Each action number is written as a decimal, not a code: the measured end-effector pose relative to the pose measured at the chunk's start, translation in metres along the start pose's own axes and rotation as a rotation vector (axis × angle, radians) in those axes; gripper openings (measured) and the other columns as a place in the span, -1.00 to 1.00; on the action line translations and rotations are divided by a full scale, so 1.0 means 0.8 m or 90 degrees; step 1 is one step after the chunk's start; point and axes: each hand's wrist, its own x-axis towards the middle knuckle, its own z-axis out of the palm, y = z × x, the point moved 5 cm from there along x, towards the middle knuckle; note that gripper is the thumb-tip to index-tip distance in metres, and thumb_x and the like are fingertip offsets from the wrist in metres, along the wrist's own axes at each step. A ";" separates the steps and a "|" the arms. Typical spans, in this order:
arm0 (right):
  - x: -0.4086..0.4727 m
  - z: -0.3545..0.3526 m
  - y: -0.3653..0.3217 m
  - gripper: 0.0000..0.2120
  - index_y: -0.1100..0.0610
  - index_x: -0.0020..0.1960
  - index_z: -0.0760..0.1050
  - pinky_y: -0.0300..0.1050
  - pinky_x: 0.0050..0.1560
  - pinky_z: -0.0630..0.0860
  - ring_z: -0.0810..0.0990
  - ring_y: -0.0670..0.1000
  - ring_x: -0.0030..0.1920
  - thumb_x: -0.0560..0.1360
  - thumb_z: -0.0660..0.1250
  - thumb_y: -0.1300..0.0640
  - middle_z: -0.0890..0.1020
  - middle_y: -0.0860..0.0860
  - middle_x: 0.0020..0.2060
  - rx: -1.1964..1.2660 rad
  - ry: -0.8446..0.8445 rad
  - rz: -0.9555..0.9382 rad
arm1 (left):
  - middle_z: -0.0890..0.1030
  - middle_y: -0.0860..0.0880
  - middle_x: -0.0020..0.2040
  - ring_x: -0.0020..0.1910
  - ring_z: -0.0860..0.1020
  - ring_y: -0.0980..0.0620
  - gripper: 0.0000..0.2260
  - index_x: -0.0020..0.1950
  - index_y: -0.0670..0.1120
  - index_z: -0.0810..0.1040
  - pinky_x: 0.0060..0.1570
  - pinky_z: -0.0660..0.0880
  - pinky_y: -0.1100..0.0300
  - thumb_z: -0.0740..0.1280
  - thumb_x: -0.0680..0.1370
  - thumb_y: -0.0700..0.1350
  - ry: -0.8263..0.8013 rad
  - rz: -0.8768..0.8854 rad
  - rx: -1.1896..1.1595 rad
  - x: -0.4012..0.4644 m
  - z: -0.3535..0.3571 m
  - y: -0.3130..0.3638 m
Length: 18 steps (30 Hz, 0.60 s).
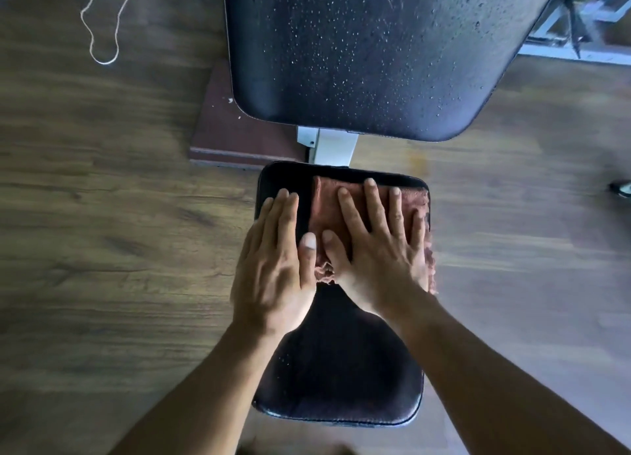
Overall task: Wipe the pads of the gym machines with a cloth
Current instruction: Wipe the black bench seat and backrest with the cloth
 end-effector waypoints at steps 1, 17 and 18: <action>0.014 -0.001 -0.011 -0.36 -0.22 0.58 -0.29 0.30 0.51 -0.32 -0.39 0.09 0.57 0.58 -0.16 -0.34 -0.33 -0.08 0.58 0.006 -0.001 -0.017 | 0.33 -0.21 0.52 0.52 0.29 -0.14 -0.51 0.54 -0.25 0.26 0.48 0.27 -0.04 0.06 0.68 -0.01 0.011 -0.008 -0.014 -0.001 -0.001 -0.002; 0.030 -0.012 0.056 -0.32 0.06 0.60 0.14 0.04 0.57 -0.13 -0.08 0.04 0.61 0.55 -0.18 -0.17 0.07 0.00 0.62 0.256 0.143 0.055 | 0.12 0.02 0.62 0.59 0.07 -0.12 -0.46 0.58 0.15 0.17 0.50 -0.06 -0.12 -0.06 0.62 0.26 -0.213 0.048 0.123 0.103 0.035 0.057; 0.029 -0.012 0.054 -0.29 0.05 0.61 0.12 0.04 0.57 -0.15 -0.09 0.04 0.62 0.54 -0.23 -0.21 0.06 -0.01 0.62 0.240 0.149 0.039 | 0.05 0.05 0.63 0.60 0.00 -0.11 -0.45 0.58 0.21 0.10 0.49 -0.13 -0.13 -0.13 0.60 0.30 -0.231 0.054 0.171 0.100 0.045 0.055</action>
